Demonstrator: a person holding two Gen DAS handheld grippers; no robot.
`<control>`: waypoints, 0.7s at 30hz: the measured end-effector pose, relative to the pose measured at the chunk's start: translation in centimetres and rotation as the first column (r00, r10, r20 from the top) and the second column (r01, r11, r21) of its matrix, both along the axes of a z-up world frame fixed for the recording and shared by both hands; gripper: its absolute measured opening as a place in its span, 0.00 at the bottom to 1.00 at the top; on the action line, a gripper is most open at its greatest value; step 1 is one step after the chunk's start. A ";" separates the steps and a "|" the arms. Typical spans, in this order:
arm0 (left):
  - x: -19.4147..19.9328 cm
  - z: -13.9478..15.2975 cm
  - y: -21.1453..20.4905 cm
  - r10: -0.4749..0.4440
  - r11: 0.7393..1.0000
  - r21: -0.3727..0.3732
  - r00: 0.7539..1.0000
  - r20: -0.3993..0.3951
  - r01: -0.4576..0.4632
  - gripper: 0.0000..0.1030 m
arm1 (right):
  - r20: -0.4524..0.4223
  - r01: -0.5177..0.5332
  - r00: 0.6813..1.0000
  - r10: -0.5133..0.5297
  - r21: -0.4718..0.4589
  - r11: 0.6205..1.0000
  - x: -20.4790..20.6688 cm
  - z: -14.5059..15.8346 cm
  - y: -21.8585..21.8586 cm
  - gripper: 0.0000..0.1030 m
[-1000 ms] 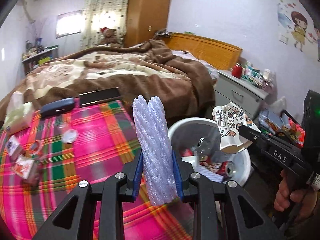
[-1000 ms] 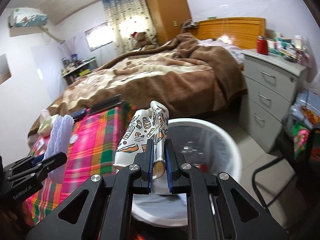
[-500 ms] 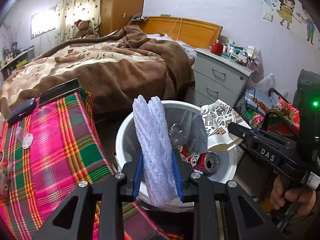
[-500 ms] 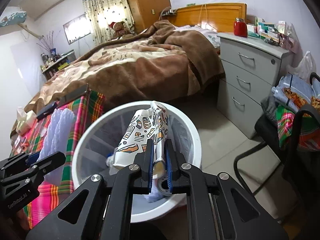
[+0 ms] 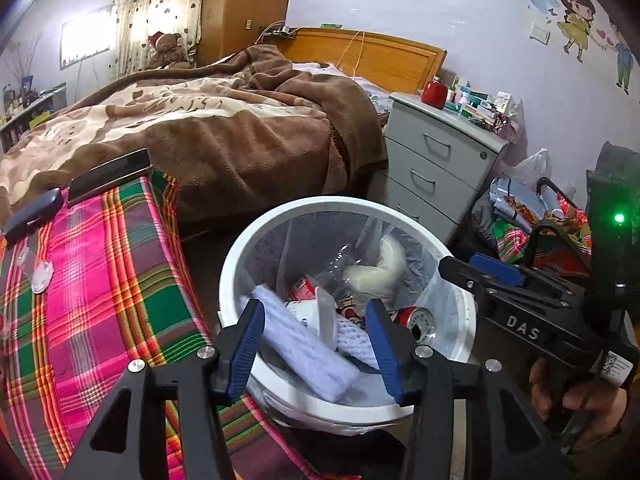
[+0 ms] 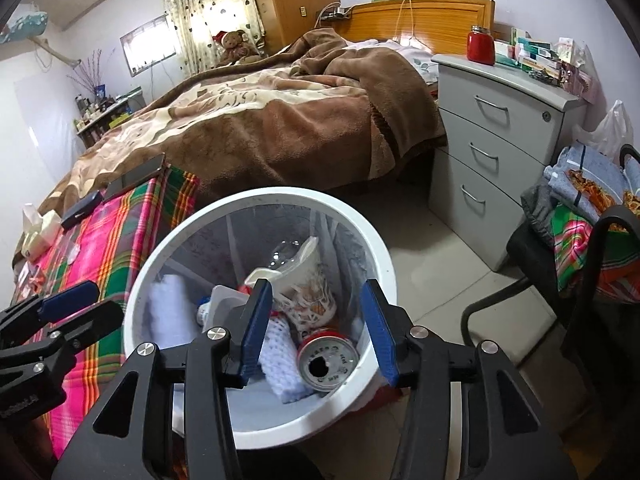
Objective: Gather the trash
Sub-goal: 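Carry the paper cup and foam net over the wastebasket and release both, then move both grippers back from the wastebasket to the plaid cloth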
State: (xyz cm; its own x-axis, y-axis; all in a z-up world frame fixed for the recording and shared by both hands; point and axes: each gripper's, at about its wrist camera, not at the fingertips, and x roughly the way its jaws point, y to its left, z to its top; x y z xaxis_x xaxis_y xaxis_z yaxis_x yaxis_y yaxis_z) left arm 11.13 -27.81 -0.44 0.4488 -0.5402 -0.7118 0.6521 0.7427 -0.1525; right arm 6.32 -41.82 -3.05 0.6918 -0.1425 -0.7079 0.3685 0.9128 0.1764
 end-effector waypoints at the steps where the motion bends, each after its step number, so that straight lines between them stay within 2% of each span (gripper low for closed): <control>1: 0.0 0.0 0.2 0.001 1.000 -0.002 1.000 -0.005 -0.001 0.53 | 0.001 0.001 1.000 -0.001 -0.001 1.000 -0.1 0.1 0.0 0.47; 12: -0.2 0.7 2.7 0.046 0.999 -0.019 0.999 0.010 -0.045 0.54 | 0.021 -0.022 1.000 0.022 -0.002 1.000 0.0 0.8 1.3 0.47; 21: -0.2 1.5 6.6 0.119 0.993 -0.031 0.992 0.031 -0.118 0.54 | 0.050 -0.067 0.996 0.067 -0.007 0.998 0.5 1.6 3.3 0.47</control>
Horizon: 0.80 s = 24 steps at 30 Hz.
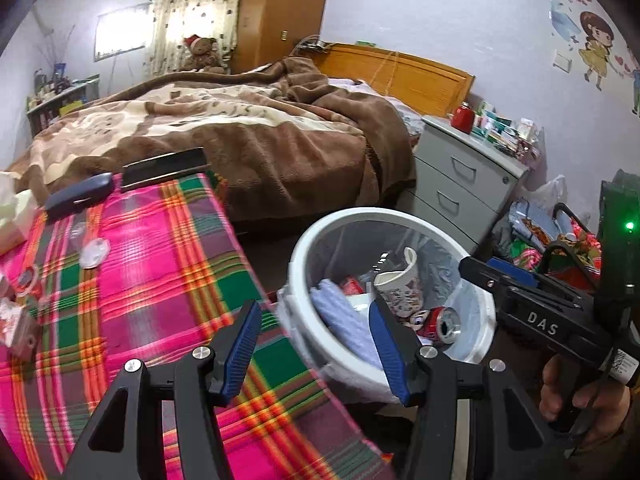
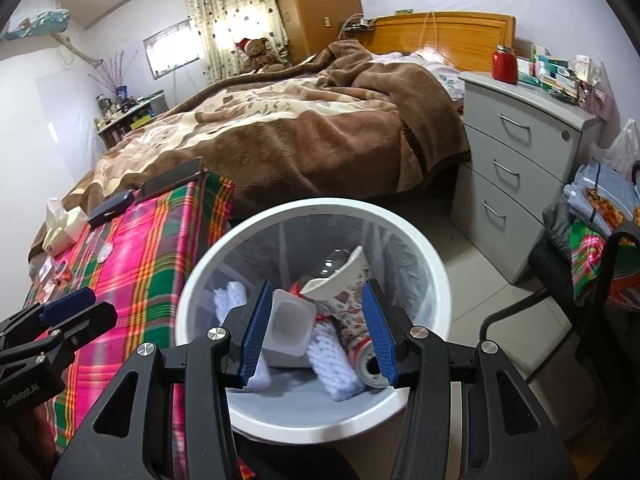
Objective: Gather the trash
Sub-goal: 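Move both grippers back from the wastebasket to the plaid cloth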
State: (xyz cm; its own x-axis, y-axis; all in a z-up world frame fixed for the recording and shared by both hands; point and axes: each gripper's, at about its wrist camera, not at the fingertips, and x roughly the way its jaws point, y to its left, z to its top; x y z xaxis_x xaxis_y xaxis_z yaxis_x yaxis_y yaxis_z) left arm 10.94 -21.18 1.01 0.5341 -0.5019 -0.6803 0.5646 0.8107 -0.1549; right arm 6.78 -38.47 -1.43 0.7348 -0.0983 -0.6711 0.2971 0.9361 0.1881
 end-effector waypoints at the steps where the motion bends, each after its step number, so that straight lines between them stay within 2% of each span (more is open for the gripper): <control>1: 0.0 0.1 0.4 0.007 1.000 -0.001 1.000 0.003 -0.007 0.54 | 0.002 -0.003 1.000 0.003 -0.001 1.000 0.0 0.0 0.2 0.47; 15: 1.0 0.7 8.7 0.161 0.987 -0.018 0.987 0.016 -0.160 0.54 | 0.031 -0.119 0.992 0.120 -0.011 0.993 2.2 0.7 5.6 0.47; 24: 2.5 0.6 15.0 0.284 0.959 -0.015 0.959 0.011 -0.284 0.54 | 0.042 -0.206 0.978 0.207 -0.020 0.978 4.4 1.3 9.1 0.47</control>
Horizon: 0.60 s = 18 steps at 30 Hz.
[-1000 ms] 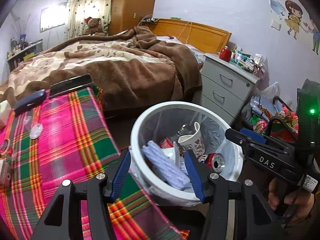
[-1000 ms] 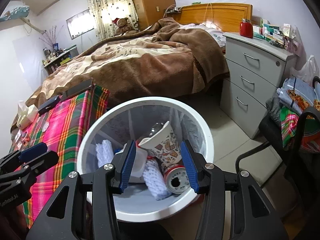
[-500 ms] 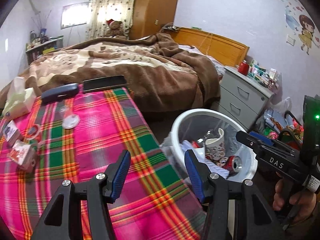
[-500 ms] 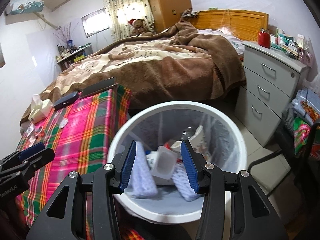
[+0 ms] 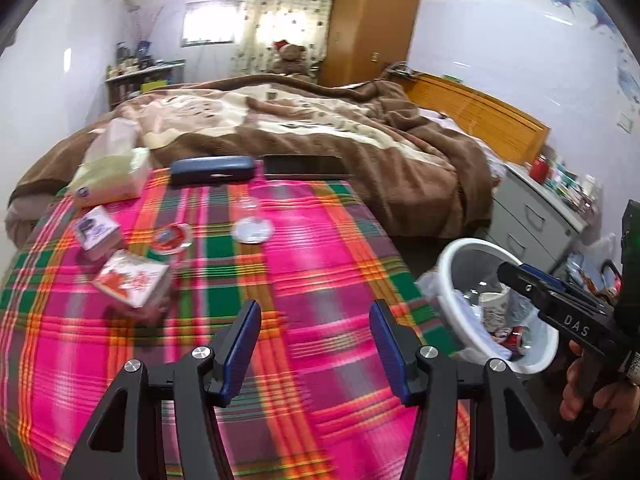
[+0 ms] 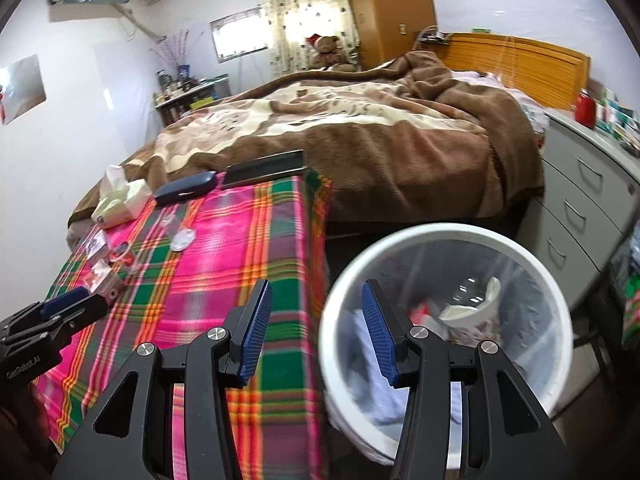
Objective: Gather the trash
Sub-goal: 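Move both grippers back from the wastebasket to the plaid cloth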
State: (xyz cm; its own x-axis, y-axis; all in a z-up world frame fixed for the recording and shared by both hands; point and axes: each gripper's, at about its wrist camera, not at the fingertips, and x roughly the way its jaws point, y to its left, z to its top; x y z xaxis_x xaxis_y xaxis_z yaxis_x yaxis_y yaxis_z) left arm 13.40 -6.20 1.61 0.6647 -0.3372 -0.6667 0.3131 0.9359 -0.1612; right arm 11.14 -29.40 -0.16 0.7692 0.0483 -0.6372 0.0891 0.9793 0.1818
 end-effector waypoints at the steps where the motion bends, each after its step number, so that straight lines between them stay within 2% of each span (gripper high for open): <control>1: 0.2 0.0 0.7 0.014 1.000 0.003 1.000 0.001 -0.014 0.54 | 0.001 -0.013 1.000 0.013 -0.001 1.000 0.4 0.1 0.5 0.47; 13: 2.9 -0.3 8.6 0.181 0.983 0.011 0.983 -0.019 -0.181 0.55 | -0.003 -0.169 0.986 0.169 -0.013 0.985 4.9 0.5 5.7 0.47; 16: 3.7 -0.8 10.2 0.222 0.975 0.014 0.975 -0.028 -0.222 0.68 | -0.007 -0.209 0.978 0.209 -0.008 0.978 6.2 0.5 6.8 0.47; 18: 4.2 -1.2 11.1 0.241 0.970 0.008 0.970 -0.042 -0.241 0.69 | -0.010 -0.236 0.972 0.236 0.002 0.972 7.2 0.4 7.6 0.47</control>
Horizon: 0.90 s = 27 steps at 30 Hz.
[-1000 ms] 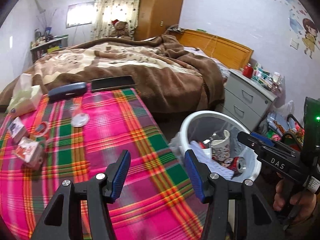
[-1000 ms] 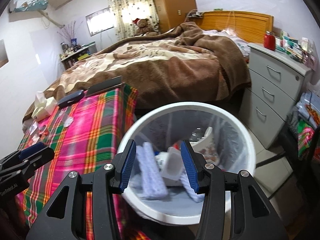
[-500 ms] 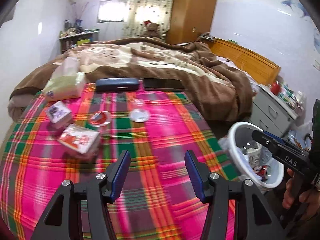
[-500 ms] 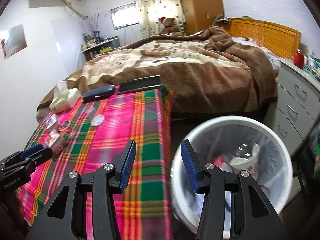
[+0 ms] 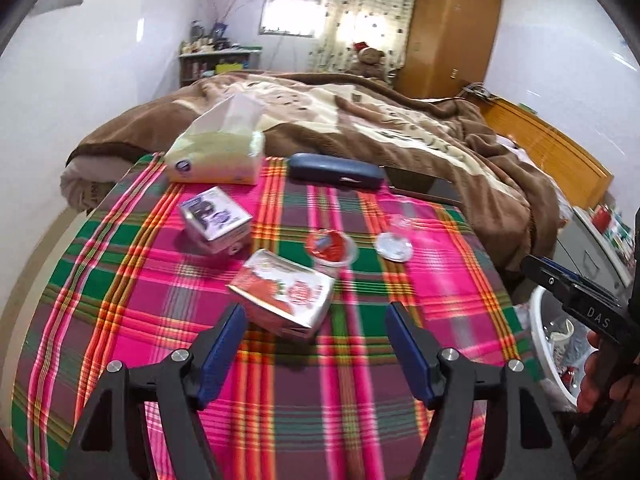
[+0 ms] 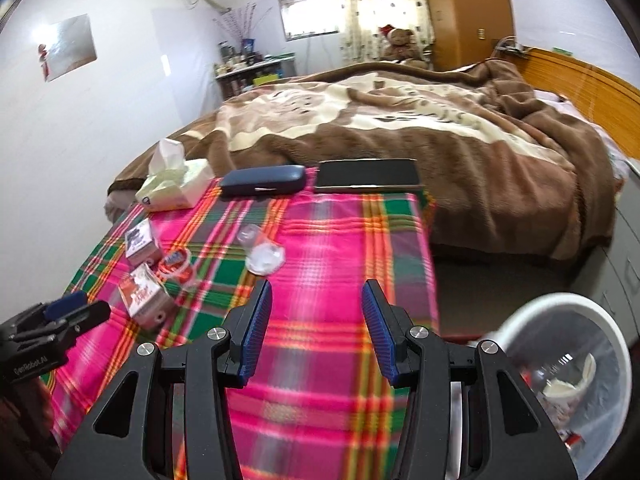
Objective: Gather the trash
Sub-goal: 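Move both grippers back from the wastebasket to the plaid cloth, then grasp the clear plastic cup with the right gripper while the left grasps the strawberry carton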
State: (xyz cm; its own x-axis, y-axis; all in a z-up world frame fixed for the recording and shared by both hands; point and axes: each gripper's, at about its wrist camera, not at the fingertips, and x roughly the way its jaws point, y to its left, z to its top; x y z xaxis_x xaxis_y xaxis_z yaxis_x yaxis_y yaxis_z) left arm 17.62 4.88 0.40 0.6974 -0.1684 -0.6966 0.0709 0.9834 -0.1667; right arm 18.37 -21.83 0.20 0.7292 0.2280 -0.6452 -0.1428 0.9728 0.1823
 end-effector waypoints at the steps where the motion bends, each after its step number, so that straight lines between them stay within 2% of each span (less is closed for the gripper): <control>1: 0.3 -0.3 0.4 0.006 1.000 -0.001 1.000 -0.005 -0.006 0.69 | -0.003 -0.008 1.000 0.008 0.002 1.000 0.3 -0.1 0.3 0.47; 6: 1.7 -1.3 1.0 0.020 1.000 0.018 0.999 -0.041 -0.020 0.70 | -0.005 -0.072 0.997 0.072 0.010 0.997 2.9 -0.7 2.0 0.47; 8: 2.4 -1.8 1.0 0.024 0.999 0.024 0.998 -0.050 -0.023 0.70 | -0.012 -0.087 0.996 0.087 0.021 0.996 3.8 -0.9 2.3 0.50; 11: 2.9 -2.7 0.6 0.015 0.998 0.058 0.997 -0.070 -0.011 0.71 | -0.026 -0.117 0.993 0.118 0.038 0.992 5.2 -1.6 3.0 0.51; 13: 3.3 -3.6 0.4 -0.003 0.999 0.045 0.995 -0.102 0.008 0.71 | -0.030 -0.133 0.991 0.134 0.022 0.991 6.0 -2.1 3.6 0.51; 17: 3.8 -4.9 -0.2 -0.015 0.995 0.094 0.992 -0.125 0.027 0.71 | -0.039 -0.173 0.984 0.172 -0.019 0.985 7.1 -2.9 5.1 0.51; 20: 4.5 -5.8 0.4 0.006 0.997 0.081 0.987 -0.161 0.007 0.71 | -0.042 -0.196 0.980 0.194 -0.054 0.979 7.6 -3.3 6.2 0.51; 27: 3.8 -5.6 3.2 0.059 0.995 0.089 0.988 -0.143 -0.047 0.71 | -0.074 -0.212 0.975 0.208 -0.049 0.976 8.4 -4.0 6.8 0.51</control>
State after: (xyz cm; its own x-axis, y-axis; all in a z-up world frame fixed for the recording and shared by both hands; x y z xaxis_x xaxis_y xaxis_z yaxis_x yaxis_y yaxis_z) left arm 21.41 8.04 -5.20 0.5941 -0.0694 -0.8014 -0.0005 0.9962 -0.0866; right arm 26.77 -15.04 -3.79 0.6230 0.3336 -0.7076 -0.3344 0.9313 0.1446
